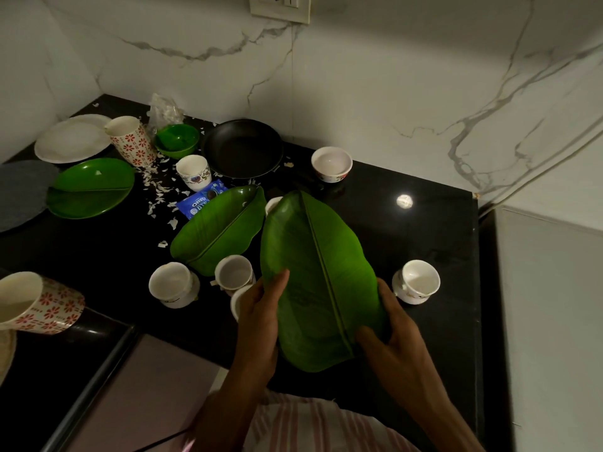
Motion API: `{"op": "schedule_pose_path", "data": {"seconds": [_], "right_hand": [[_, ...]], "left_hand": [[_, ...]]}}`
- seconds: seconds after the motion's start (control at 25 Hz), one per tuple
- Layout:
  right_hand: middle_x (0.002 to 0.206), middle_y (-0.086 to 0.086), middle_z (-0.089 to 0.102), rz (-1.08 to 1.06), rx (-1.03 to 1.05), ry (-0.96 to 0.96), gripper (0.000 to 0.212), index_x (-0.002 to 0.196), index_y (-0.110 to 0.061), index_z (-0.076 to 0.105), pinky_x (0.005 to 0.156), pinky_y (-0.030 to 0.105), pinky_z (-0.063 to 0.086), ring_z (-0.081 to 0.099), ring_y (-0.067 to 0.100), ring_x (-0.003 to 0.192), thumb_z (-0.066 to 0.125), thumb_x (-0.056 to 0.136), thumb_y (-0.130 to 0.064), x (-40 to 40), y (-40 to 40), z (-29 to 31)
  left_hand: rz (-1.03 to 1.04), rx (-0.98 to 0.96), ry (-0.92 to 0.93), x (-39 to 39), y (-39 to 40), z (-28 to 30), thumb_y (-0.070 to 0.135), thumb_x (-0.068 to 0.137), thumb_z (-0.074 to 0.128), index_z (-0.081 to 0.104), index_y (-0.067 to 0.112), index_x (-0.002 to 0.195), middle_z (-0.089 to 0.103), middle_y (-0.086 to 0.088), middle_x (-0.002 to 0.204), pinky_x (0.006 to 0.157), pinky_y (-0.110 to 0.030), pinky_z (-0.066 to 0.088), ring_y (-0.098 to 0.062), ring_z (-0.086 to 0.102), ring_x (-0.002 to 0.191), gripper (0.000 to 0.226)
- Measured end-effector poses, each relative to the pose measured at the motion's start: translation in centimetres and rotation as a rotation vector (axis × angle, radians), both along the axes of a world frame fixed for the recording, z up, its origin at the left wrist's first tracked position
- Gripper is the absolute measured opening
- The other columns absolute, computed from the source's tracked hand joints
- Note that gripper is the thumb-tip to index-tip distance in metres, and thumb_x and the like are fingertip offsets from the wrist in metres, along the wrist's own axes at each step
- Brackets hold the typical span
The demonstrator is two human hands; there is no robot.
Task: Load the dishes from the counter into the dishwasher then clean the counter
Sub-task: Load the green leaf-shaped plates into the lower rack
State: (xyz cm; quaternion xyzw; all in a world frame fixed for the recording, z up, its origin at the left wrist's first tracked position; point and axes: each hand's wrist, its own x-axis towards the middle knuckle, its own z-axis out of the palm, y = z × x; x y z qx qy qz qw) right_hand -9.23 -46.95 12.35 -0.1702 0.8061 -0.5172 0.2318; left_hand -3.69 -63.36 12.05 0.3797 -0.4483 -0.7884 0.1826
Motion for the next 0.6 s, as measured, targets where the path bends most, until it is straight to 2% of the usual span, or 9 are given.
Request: {"op": "schedule_pose_path", "data": {"seconds": [0.12, 0.2, 0.28, 0.4, 0.52, 0.6], "right_hand": [[0.108, -0.027, 0.065, 0.096, -0.036, -0.036, 0.072, 0.138, -0.041, 0.037, 0.074, 0.025, 0.058, 0.068, 0.004, 0.091, 0.061, 0.086, 0.002, 0.2, -0.5, 0.5], [0.111, -0.018, 0.067, 0.140, -0.087, -0.091, 0.057, 0.135, -0.033, 0.047, 0.077, 0.025, 0.057, 0.068, 0.006, 0.096, 0.061, 0.090, -0.002, -0.4, -1.2, 0.6], [0.102, -0.005, 0.072, 0.053, -0.132, -0.136, 0.037, 0.125, -0.023, 0.058, 0.079, 0.027, 0.055, 0.069, 0.008, 0.093, 0.062, 0.092, -0.008, -1.6, -2.6, 0.4], [0.090, 0.000, 0.073, -0.056, -0.090, -0.092, 0.016, 0.101, -0.028, 0.066, 0.084, 0.041, 0.056, 0.069, 0.013, 0.084, 0.063, 0.092, -0.015, -4.6, -6.1, -0.7], [0.084, -0.006, 0.073, 0.050, -0.005, 0.004, 0.014, 0.089, -0.031, 0.068, 0.082, 0.039, 0.057, 0.070, 0.011, 0.081, 0.063, 0.091, -0.018, -6.5, -10.8, -1.2], [0.085, -0.004, 0.073, 0.124, 0.074, 0.112, 0.012, 0.089, -0.024, 0.070, 0.077, 0.033, 0.056, 0.069, 0.013, 0.080, 0.062, 0.089, -0.014, -7.1, -14.2, -1.3]], "left_hand": [[0.018, 0.053, -0.028, 1.2, -1.4, -0.5, 0.012, 0.068, 0.065, 0.068, 0.008, 0.110, 0.075, -0.011, 0.100, 0.077, -0.039, 0.055, -0.028, 0.072, 0.090, 0.042], [0.057, 0.070, -0.041, 2.1, -2.5, -0.7, 0.007, 0.067, 0.063, 0.069, 0.010, 0.106, 0.076, -0.011, 0.095, 0.074, -0.038, 0.054, -0.029, 0.072, 0.085, 0.039], [0.108, 0.064, -0.051, 3.1, -3.7, -0.8, -0.001, 0.075, 0.059, 0.069, 0.012, 0.099, 0.076, -0.007, 0.086, 0.068, -0.035, 0.054, -0.027, 0.072, 0.079, 0.029], [0.180, 0.039, -0.074, 5.1, -5.7, -1.0, -0.002, 0.074, 0.059, 0.069, 0.009, 0.100, 0.075, -0.012, 0.090, 0.071, -0.037, 0.054, -0.033, 0.071, 0.084, 0.030], [0.223, 0.043, -0.110, 6.6, -7.4, -1.2, -0.001, 0.073, 0.059, 0.069, 0.007, 0.096, 0.075, -0.012, 0.084, 0.073, -0.040, 0.053, -0.036, 0.069, 0.081, 0.026], [0.248, 0.051, -0.116, 7.4, -8.5, -1.1, -0.005, 0.079, 0.055, 0.068, 0.008, 0.092, 0.074, -0.007, 0.075, 0.071, -0.038, 0.051, -0.033, 0.067, 0.076, 0.023]]}}
